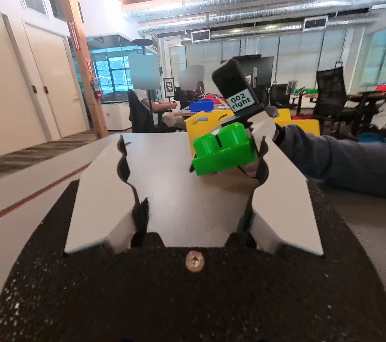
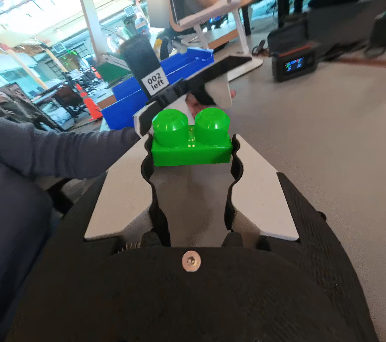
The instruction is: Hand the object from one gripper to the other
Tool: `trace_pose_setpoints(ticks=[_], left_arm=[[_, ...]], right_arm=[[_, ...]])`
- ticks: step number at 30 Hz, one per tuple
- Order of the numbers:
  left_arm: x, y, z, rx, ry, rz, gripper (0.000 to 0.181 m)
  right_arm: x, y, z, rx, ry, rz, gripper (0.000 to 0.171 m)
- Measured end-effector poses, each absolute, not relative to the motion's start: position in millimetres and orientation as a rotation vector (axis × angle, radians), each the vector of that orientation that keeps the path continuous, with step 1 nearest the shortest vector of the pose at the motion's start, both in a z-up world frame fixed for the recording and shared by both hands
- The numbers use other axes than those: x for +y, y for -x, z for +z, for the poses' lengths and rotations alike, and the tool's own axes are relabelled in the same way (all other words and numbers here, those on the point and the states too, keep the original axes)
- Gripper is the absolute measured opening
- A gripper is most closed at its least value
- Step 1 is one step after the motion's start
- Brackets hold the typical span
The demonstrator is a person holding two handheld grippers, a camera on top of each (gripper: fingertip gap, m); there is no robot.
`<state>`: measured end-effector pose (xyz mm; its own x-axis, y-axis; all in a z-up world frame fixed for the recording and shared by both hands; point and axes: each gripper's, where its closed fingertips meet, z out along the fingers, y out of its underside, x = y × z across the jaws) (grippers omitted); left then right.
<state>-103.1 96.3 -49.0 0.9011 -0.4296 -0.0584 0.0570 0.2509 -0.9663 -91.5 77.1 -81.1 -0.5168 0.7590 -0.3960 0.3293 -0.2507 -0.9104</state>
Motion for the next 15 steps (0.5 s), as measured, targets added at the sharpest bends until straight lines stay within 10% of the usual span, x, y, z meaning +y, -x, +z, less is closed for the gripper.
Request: trace_pose_setpoints(ticks=[15], left_arm=[[96.2, 84.1, -64.3, 0.562, 1.319, -0.054, 0.113]], right_arm=[[77.5, 85.8, -84.5, -1.666, 1.439, 1.98, 0.074]])
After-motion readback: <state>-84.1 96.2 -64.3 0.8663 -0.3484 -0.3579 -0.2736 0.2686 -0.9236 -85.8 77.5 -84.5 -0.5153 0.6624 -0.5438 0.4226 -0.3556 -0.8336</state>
